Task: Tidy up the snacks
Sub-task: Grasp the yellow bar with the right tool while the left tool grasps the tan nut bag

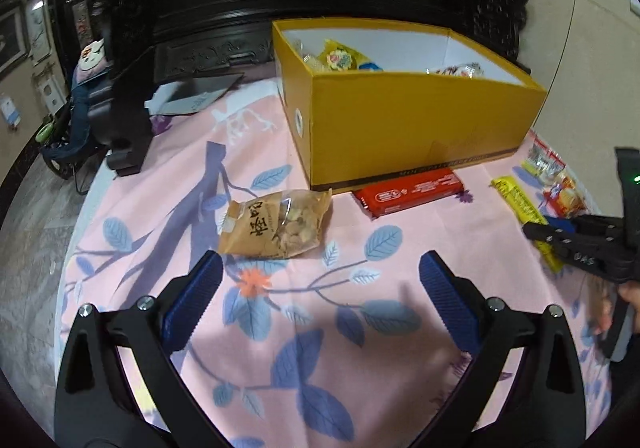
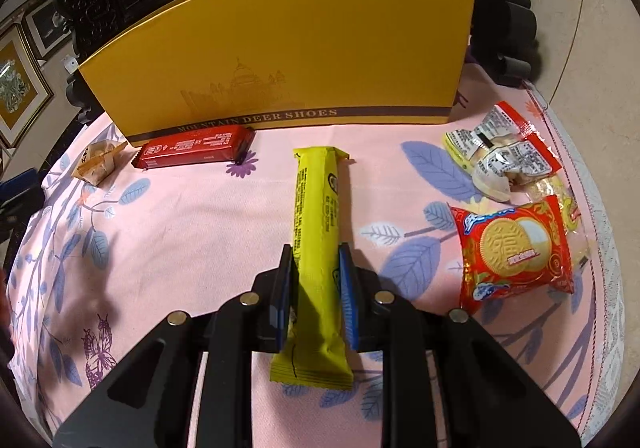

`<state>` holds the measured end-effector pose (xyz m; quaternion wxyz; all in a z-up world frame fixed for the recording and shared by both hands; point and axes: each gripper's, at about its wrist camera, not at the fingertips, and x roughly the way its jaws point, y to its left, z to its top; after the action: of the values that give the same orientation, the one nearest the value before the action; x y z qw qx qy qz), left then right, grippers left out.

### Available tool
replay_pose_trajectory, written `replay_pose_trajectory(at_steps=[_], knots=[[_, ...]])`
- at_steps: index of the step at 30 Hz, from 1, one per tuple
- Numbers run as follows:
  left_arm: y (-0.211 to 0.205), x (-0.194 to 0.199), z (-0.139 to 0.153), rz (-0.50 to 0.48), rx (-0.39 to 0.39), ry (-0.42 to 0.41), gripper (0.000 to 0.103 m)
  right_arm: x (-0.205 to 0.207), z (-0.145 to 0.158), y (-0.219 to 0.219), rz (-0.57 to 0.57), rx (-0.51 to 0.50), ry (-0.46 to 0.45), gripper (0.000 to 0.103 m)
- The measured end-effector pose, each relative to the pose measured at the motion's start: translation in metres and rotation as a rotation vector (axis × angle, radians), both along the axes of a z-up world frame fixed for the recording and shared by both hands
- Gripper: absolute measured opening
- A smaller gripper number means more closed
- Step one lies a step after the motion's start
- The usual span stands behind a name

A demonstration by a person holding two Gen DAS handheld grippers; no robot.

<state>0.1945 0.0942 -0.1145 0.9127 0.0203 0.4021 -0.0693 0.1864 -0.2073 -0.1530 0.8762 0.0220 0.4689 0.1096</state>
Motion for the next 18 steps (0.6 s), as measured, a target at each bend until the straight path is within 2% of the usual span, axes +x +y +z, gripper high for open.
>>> replay_pose_trajectory(at_steps=[9, 15, 18], knots=[[-0.007, 0.051, -0.027, -0.217, 0.076, 0.041, 0.100, 0.002, 0.000, -0.002, -0.006, 0.018, 0.008, 0.022], [-0.006, 0.065, -0.034, -0.283, 0.149, 0.036, 0.099, 0.002, 0.000, -0.001, -0.011, 0.021, 0.015, 0.022], [-0.001, 0.069, -0.039, -0.283, 0.203, 0.028, 0.084, 0.003, 0.000, -0.001, -0.014, 0.018, 0.016, 0.022]])
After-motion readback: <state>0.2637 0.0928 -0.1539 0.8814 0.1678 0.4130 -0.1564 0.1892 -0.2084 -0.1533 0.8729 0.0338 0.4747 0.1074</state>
